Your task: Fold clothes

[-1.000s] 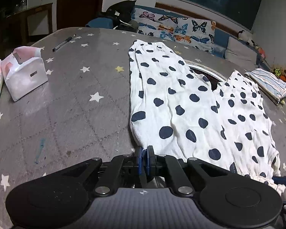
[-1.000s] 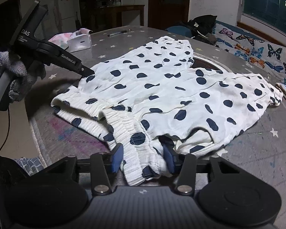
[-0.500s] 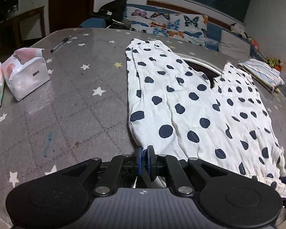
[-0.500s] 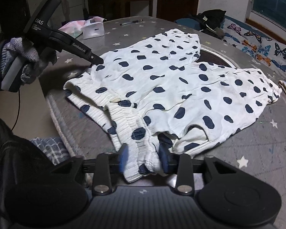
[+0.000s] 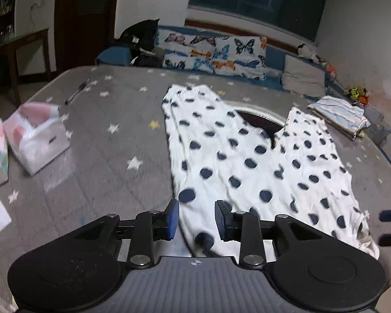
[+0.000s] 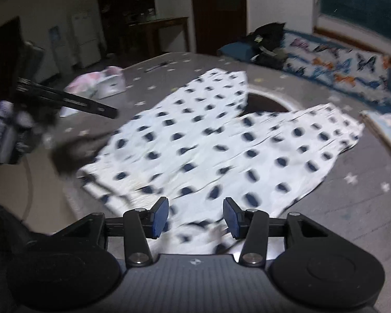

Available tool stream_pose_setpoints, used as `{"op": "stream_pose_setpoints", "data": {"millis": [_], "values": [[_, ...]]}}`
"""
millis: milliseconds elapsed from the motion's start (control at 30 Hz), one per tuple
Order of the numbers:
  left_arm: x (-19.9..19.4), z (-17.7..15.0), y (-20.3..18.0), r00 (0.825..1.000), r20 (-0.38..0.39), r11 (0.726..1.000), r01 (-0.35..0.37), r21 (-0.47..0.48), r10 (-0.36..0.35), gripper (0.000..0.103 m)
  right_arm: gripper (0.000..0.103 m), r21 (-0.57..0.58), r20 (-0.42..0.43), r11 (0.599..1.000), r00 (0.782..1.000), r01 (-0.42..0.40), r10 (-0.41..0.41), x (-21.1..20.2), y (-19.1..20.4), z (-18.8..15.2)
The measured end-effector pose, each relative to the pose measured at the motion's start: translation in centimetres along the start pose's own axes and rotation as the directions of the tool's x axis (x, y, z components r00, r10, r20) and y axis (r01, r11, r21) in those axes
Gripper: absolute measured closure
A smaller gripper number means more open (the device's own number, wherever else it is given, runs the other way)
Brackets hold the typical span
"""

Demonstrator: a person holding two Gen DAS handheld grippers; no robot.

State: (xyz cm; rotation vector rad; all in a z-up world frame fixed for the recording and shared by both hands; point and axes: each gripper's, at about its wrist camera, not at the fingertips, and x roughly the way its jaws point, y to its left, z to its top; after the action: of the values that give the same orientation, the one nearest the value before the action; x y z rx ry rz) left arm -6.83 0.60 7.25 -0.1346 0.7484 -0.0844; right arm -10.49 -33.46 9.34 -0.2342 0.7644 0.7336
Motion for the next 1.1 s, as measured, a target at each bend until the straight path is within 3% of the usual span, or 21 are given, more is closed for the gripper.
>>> {"op": "stream_pose_setpoints", "data": {"millis": [333,533,700,867,1100], "values": [[5.4,0.9,-3.2,0.993,-0.047,0.992,0.113,0.056,-0.111,0.064,0.056,0.074,-0.004,0.995,0.998,0.07,-0.07,5.5,-2.3,0.3],[7.3,0.0,-3.2,0.991,-0.081,0.991,0.114,0.064,-0.109,0.064,0.056,0.074,-0.051,0.989,0.991,0.128,-0.125,6.6,-2.7,-1.5],[6.9,-0.1,-2.3,0.991,-0.078,0.992,0.113,0.063,-0.108,0.061,0.056,0.07,-0.081,0.99,0.99,0.118,-0.113,5.2,-2.9,-2.1],[6.8,-0.2,-2.5,0.99,-0.082,0.99,0.12,0.08,-0.113,0.052,0.053,0.071,-0.04,0.993,0.995,0.091,-0.088,4.1,-3.3,-0.5],[6.9,0.0,-3.0,0.989,-0.091,0.988,0.125,0.088,-0.117,0.05,0.052,0.084,0.024,0.982,0.985,0.168,-0.17,6.8,-6.7,3.0]]}}
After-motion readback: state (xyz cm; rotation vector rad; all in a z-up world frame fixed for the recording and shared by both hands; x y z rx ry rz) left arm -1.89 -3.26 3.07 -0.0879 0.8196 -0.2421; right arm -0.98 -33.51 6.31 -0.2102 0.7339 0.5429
